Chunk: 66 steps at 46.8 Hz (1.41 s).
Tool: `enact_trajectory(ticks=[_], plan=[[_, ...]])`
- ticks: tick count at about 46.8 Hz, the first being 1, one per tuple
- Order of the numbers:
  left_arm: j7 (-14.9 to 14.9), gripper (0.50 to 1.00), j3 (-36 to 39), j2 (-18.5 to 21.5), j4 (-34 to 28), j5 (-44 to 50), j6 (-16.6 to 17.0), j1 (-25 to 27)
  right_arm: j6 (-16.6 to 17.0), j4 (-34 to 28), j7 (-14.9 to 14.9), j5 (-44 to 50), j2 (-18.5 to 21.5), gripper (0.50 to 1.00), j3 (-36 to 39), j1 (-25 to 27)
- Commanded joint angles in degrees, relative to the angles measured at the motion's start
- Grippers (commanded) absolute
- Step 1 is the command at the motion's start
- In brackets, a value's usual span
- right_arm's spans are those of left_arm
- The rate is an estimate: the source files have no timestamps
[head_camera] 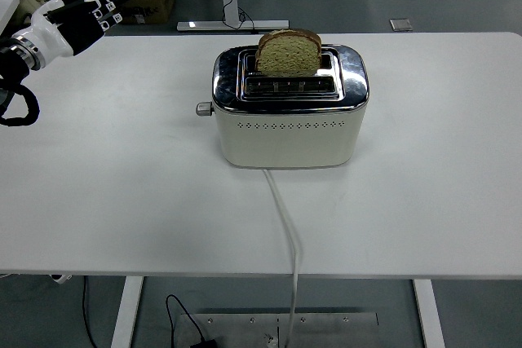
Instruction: Press down toaster
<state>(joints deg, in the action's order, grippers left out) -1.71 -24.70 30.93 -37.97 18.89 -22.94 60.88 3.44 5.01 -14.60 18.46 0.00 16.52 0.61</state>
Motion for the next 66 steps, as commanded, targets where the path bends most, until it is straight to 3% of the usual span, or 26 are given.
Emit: enact_trajectory(ticks=[1, 66], plan=[[0.0, 1.0, 0.0, 0.1, 0.0, -0.1, 0.0, -0.1, 0.0, 0.0, 0.0, 0.0, 0.0, 0.998, 0.0, 0.0], [0.0, 1.0, 0.0, -1.9, -0.1, -0.1, 0.0, -1.3, 0.0, 0.0, 0.0, 0.0, 0.0, 0.998, -0.1, 0.0]])
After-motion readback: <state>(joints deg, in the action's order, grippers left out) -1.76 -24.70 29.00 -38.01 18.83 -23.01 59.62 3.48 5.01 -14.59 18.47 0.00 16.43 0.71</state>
